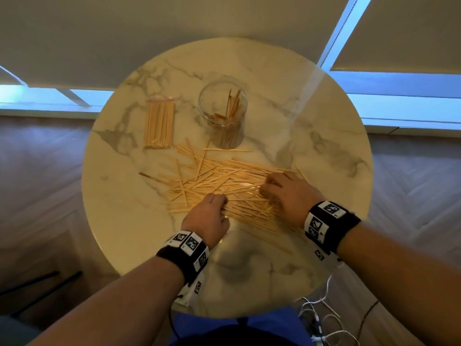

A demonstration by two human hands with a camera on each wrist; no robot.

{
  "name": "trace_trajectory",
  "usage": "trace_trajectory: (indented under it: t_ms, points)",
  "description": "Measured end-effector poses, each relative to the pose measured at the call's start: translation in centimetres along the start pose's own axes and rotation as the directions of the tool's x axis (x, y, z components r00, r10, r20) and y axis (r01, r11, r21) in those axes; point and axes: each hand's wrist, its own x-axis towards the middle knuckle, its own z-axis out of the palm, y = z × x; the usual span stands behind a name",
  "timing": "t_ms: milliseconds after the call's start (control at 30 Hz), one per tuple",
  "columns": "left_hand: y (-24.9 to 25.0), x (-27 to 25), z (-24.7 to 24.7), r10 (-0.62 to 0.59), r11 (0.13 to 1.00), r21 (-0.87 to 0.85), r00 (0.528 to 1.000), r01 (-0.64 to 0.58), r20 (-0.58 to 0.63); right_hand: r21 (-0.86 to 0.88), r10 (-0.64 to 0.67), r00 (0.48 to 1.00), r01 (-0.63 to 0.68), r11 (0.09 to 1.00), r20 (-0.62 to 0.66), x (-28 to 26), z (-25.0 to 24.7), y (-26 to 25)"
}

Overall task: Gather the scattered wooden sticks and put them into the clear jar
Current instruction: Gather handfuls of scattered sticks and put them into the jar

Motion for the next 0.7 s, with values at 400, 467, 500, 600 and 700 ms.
trace_trajectory:
  t_ms: [400, 467, 500, 600, 700]
  points:
    - [-0.2, 1.0, 0.4, -0.030, 0.999, -0.046, 0.999, 0.028, -0.025, 0.039, 0.134, 0.991, -0.135, 0.990, 0.012, 1.7, -0.6, -3.0]
    - [-0.6, 1.1, 0.3, -0.032, 0.997, -0.067, 0.999, 0.030, -0.019, 0.078, 0.207, 0.977, -0.210, 0.975, 0.041, 1.6, 0.0, -4.0]
    - [-0.5, 1.1, 0.3, -0.023, 0.997, -0.079, 1.000, 0.021, -0.019, 0.071, 0.220, 0.974, -0.224, 0.972, 0.058, 1.4, 0.3, -4.3]
    - [-1.1, 0.7, 0.2, 0.023, 0.990, -0.141, 0.999, -0.029, -0.043, -0.013, 0.205, 0.979, -0.205, 0.979, 0.017, 2.1, 0.9, -5.6]
    - [-2.7, -0.1, -0.1, 0.011, 0.978, -0.207, 0.997, -0.027, -0.081, -0.050, 0.203, 0.979, -0.203, 0.978, -0.013, 3.0, 1.1, -6.2]
